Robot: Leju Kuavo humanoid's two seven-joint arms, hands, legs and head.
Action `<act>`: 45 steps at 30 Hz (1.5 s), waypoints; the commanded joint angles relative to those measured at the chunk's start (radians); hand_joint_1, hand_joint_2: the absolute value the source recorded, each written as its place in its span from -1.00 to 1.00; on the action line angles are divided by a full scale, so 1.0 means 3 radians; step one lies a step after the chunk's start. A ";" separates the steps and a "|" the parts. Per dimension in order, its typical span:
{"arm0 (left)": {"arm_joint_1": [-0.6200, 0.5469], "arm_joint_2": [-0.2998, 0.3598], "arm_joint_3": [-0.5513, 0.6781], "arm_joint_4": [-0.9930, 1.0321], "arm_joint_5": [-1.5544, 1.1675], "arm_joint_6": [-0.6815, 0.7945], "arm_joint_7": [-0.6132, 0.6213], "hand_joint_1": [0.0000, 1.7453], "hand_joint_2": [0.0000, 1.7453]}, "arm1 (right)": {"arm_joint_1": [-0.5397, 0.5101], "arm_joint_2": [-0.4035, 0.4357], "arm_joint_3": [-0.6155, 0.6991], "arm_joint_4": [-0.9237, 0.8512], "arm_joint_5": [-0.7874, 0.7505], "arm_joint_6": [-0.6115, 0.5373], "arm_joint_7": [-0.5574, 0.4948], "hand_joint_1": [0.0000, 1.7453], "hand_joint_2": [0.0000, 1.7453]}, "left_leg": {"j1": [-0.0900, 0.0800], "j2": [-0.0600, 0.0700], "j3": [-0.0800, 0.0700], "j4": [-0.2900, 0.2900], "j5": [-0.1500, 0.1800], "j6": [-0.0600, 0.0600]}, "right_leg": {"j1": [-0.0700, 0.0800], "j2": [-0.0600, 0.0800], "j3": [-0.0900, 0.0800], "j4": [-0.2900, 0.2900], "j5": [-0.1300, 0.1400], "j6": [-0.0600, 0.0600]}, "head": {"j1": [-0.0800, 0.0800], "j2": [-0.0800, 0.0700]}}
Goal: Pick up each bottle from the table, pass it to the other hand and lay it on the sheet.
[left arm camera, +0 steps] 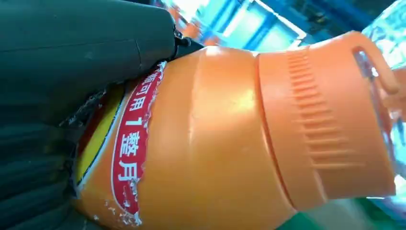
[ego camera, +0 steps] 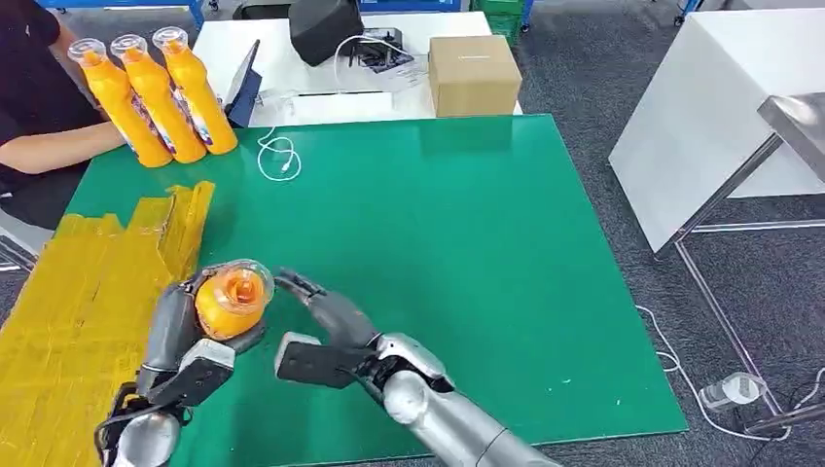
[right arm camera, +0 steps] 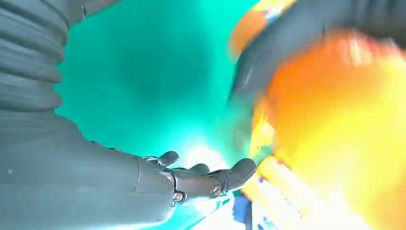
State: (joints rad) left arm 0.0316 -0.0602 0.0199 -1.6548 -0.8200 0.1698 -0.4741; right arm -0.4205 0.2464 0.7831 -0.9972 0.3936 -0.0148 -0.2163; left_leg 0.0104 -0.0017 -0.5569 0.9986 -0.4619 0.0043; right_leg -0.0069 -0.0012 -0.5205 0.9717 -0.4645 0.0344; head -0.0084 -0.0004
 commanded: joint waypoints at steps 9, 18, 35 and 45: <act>-0.0190 0.0962 0.0505 0.1858 -0.1520 0.0259 0.0532 1.00 1.00 | -0.0021 -0.0481 -0.0344 -0.0637 -0.0292 0.0329 -0.0132 -1.00 1.00 | 0.0000 0.0002 0.0011 -0.0007 0.0001 0.0000 | 0.0000 -0.0001 0.0011 -0.0006 -0.0001 -0.0003 | 0.0003 0.0000; -0.0224 0.1073 0.0364 0.2299 -0.1756 0.0223 0.0574 -1.00 -1.00 | -0.0165 -0.0456 -0.0258 -0.0501 -0.0373 0.0388 -0.0129 -1.00 1.00 | -0.0003 0.0004 0.0023 -0.0009 0.0004 -0.0001 | -0.0001 0.0006 0.0024 -0.0004 0.0003 -0.0005 | 0.0001 0.0000; 0.0064 0.0781 0.0653 0.1404 -0.1377 0.0674 0.0261 -1.00 -1.00 | -0.0183 -0.0458 -0.0232 -0.0398 -0.0401 0.0359 -0.0133 -1.00 1.00 | -0.0003 0.0000 0.0033 -0.0008 0.0013 -0.0005 | -0.0004 0.0001 0.0035 0.0003 0.0002 -0.0004 | 0.0000 0.0000; -0.0123 -0.0159 0.1274 -0.0235 0.1457 0.0492 -0.0584 -1.00 -1.00 | 0.0445 -0.0293 -0.0400 -0.1167 0.0345 -0.0599 -0.0427 -1.00 -1.00 | 0.0000 -0.0014 0.0004 0.0002 0.0012 -0.0003 | 0.0000 -0.0015 0.0012 0.0005 -0.0001 -0.0002 | 0.0001 0.0000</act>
State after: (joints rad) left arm 0.0462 0.1123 0.2452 -1.4082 -0.8357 0.5281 -0.5498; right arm -0.3966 0.1461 0.6863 -1.1962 0.3352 0.0089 -0.2964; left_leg 0.0095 -0.0043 -0.5538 0.9982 -0.4579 0.0031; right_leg -0.0078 -0.0039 -0.5167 0.9734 -0.4643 0.0341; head -0.0080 -0.0004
